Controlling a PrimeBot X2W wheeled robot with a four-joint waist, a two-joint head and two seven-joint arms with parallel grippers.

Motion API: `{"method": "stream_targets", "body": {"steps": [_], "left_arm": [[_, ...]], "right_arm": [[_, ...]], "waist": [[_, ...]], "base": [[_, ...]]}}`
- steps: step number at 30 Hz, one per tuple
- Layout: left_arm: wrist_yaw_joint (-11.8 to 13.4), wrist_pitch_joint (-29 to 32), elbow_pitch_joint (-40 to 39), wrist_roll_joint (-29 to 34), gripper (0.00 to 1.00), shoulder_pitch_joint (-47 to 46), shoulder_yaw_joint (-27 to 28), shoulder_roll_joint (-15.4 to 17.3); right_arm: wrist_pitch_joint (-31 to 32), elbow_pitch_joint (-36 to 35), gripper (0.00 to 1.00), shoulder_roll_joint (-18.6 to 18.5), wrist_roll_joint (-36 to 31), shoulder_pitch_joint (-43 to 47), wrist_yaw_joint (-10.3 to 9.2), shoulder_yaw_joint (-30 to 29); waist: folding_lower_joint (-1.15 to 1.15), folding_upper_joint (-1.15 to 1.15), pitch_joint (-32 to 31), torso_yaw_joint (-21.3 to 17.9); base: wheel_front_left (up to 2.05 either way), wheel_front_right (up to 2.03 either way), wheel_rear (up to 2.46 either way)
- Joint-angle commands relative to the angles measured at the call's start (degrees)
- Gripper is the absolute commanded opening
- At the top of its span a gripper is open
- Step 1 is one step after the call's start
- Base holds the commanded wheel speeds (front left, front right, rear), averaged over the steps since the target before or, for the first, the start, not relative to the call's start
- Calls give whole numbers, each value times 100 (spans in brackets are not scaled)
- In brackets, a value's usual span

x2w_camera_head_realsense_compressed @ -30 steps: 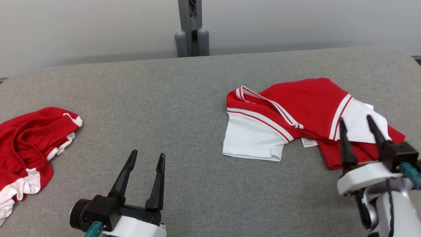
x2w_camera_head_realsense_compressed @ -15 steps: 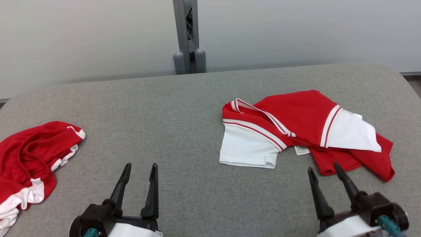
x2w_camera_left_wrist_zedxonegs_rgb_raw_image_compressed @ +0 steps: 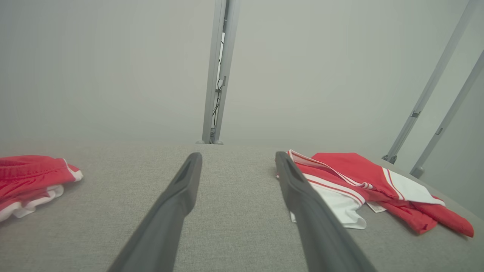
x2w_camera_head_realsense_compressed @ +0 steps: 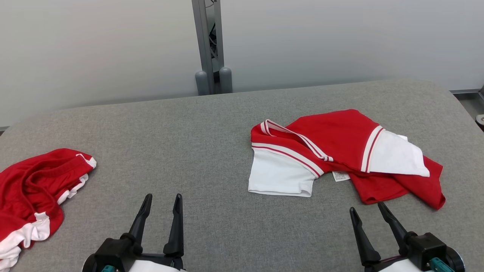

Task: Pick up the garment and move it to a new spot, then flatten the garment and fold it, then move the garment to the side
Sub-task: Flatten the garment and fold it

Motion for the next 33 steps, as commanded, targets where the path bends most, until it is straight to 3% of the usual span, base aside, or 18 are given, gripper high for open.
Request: {"method": "stream_targets", "body": {"steps": [1,14,33], "left_arm": [[35,-21,1,15,100,26,-11,19],[-168,-21,638,-140,100,-301,-359,18],[-387,621,2854,-1016,100,-2475,-1710,24]], "right_arm": [[-7,14,100,-24,34,11,-1,25],[-7,296,100,-23,72,-133,-2,166],[-7,531,100,-23,166,-885,-2,445]], "waist": [[0,0,-24,6],[0,0,110,-55],[0,0,1030,-624]], "base": [[0,0,0],[0,0,0],[0,0,0]]}}
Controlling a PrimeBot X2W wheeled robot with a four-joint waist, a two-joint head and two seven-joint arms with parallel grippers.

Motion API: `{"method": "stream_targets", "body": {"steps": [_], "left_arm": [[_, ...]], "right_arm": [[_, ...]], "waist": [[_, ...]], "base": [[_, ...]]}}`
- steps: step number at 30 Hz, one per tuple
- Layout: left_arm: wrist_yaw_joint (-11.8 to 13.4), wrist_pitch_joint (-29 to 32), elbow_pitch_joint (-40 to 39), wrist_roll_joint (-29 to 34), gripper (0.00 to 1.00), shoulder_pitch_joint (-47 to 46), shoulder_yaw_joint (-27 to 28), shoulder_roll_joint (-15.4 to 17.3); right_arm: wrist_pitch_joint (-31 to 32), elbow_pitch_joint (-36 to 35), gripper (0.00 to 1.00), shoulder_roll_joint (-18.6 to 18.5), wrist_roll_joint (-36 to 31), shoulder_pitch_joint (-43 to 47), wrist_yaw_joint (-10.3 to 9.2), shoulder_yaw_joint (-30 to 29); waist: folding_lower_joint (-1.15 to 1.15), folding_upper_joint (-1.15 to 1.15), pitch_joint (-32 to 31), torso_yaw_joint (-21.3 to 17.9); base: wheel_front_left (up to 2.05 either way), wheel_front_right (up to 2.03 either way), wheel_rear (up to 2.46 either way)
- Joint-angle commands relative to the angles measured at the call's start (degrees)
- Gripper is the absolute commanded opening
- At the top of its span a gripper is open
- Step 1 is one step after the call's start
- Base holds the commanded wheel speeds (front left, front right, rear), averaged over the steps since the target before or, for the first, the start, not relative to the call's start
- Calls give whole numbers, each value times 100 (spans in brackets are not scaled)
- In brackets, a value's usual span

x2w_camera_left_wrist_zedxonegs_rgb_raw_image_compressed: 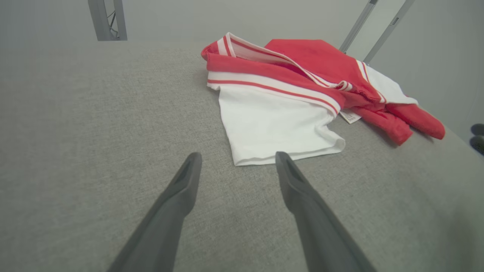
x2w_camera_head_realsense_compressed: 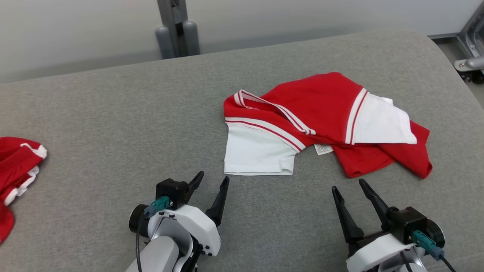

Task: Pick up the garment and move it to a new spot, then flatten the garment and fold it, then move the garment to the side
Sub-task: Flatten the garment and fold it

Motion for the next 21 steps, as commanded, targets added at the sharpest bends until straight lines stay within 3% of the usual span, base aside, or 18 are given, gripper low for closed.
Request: {"method": "stream_targets", "body": {"steps": [1,12,14,15,17,18,21], "left_arm": [[23,30,117,-93,100,-171,-47,28],[258,94,814,-118,99,-866,-304,29],[327,85,938,-158,80,-956,-294,27],[327,85,938,-158,80,-956,-294,27],[379,74,1053,-117,30,-1044,-342,26],[395,73,1148,-158,0,-1060,-378,28],[396,60,1170,-192,0,-1078,-416,28]], "right_arm": [[-7,-17,100,-26,47,-86,-2,7],[-7,-65,100,-26,108,-327,-2,107],[-7,-51,100,-26,107,-383,-2,131],[-7,-51,100,-26,107,-383,-2,131],[-7,6,100,-26,194,-471,-2,159],[-7,128,100,-25,412,-584,-2,218],[-7,335,100,-26,607,-714,-2,265]], "waist": [[0,0,95,-131],[0,0,502,-452],[0,0,579,-484],[0,0,579,-484],[0,0,664,-501],[0,0,731,-501],[0,0,776,-474]], "base": [[0,0,0],[0,0,0],[0,0,0],[0,0,0],[0,0,0],[0,0,0],[0,0,0]]}}
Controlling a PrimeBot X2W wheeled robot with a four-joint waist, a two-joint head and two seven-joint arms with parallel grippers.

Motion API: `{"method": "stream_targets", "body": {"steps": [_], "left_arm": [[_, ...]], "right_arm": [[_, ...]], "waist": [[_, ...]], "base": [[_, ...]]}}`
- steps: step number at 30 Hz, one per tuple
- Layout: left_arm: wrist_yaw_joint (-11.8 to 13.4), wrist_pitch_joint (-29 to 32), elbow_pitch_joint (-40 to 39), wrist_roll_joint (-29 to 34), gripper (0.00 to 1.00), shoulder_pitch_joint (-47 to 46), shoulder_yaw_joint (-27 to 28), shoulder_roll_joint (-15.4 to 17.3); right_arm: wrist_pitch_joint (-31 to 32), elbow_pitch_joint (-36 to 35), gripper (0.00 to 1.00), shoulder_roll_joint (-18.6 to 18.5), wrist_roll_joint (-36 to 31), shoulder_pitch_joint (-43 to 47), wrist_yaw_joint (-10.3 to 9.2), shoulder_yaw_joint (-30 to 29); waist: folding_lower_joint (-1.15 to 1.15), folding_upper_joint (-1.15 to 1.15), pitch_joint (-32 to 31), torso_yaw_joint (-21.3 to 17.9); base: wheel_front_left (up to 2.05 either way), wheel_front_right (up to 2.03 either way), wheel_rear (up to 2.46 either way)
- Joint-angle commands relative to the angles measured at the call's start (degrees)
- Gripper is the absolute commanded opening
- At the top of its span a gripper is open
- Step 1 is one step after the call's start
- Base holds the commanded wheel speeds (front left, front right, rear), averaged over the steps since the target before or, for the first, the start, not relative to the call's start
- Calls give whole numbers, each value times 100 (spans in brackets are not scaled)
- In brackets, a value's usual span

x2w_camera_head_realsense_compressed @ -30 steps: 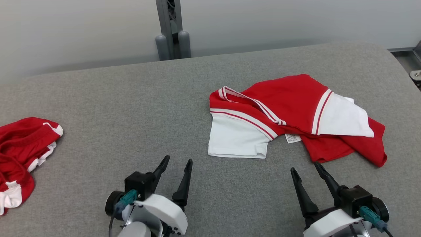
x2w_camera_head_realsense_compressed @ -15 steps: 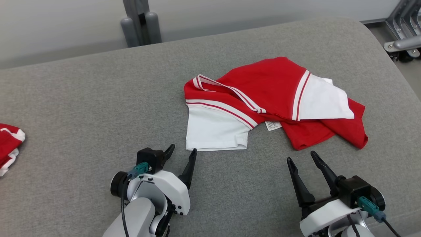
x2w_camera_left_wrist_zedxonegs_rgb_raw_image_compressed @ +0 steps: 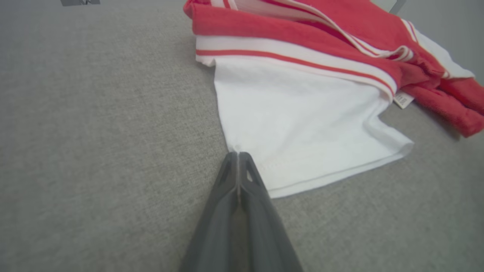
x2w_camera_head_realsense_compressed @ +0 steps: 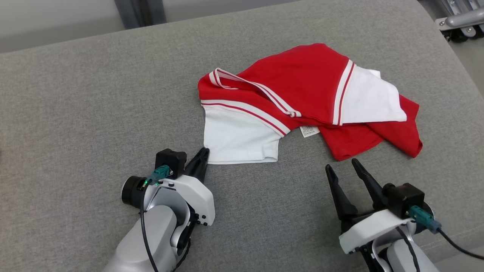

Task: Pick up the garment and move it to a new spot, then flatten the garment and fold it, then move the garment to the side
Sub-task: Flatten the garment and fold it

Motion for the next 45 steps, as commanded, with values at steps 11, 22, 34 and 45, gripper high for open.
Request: {"method": "stream_targets", "body": {"steps": [11,22,34,45], "left_arm": [[37,-276,-283,-222,0,167,-206,40],[180,-407,-966,-346,0,364,-19,254],[515,-568,-2558,-748,0,1294,672,889],[610,-376,-4033,-1189,0,1662,1169,1282]], "right_arm": [[-8,1311,100,-26,553,-714,-1,-103],[-7,1515,0,-29,277,-656,-2,-127],[-7,32,0,-98,-106,420,-2,-929],[109,-1124,0,-468,-235,641,-2,-1545]], "waist": [[0,0,-17,424],[0,0,-153,489],[0,0,-578,230],[0,0,-1051,305]], "base": [[0,0,0],[0,0,0],[0,0,0],[0,0,0]]}}
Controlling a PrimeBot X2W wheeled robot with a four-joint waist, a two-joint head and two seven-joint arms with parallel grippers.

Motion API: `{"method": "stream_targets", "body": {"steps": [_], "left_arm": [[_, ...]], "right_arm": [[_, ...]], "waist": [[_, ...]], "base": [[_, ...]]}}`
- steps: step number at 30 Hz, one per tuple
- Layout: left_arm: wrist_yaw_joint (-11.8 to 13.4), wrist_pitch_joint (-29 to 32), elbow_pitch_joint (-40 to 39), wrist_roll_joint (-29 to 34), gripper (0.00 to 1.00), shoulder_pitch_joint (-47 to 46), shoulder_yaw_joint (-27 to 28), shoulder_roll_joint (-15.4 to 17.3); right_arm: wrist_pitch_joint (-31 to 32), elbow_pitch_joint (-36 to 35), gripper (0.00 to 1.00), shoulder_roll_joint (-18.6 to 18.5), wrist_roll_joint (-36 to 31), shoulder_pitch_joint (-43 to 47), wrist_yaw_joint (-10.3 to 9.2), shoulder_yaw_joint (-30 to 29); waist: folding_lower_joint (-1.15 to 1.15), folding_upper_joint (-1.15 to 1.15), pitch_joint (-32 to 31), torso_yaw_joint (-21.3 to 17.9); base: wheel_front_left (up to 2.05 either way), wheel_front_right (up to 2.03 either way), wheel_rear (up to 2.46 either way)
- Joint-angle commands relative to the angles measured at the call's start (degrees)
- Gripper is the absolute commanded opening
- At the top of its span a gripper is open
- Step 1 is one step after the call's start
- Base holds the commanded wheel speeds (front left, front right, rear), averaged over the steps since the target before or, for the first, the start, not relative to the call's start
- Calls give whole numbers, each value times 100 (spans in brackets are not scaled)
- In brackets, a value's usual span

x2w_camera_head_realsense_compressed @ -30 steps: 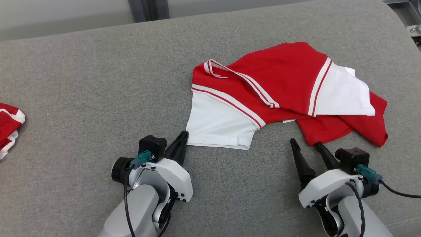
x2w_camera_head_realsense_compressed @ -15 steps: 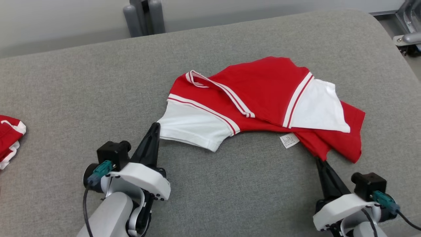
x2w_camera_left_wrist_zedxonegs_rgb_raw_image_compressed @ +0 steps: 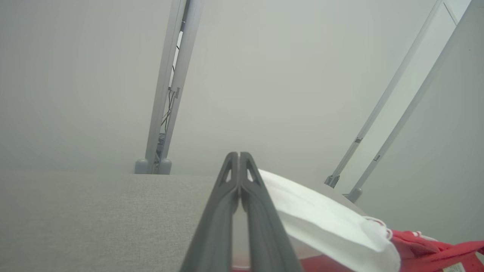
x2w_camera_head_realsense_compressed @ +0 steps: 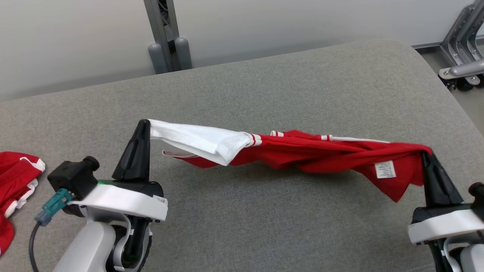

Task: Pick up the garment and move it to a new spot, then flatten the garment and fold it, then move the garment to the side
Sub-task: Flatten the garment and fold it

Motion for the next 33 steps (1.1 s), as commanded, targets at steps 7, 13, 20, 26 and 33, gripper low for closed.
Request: {"method": "stream_targets", "body": {"steps": [7,13,20,26,33], "left_arm": [[41,483,-918,-410,0,7,318,341],[-38,976,-1197,-831,0,-347,645,629],[-30,1077,-1061,-994,0,-517,815,698],[69,1345,-837,-1039,0,-461,675,718],[472,1276,-1503,-950,0,385,846,908]], "right_arm": [[275,-434,0,-334,-94,-147,-2,-420],[596,-807,0,-724,-211,-426,-2,-503],[792,-824,0,-858,-133,-426,-2,-542],[1047,-511,0,-929,-115,-297,-2,-280],[1744,-583,0,-1090,663,592,-2,59]], "waist": [[0,0,-309,97],[0,0,-588,143],[0,0,-653,119],[0,0,-533,48],[0,0,-118,96]], "base": [[0,0,0],[0,0,0],[0,0,0],[0,0,0],[0,0,0]]}}
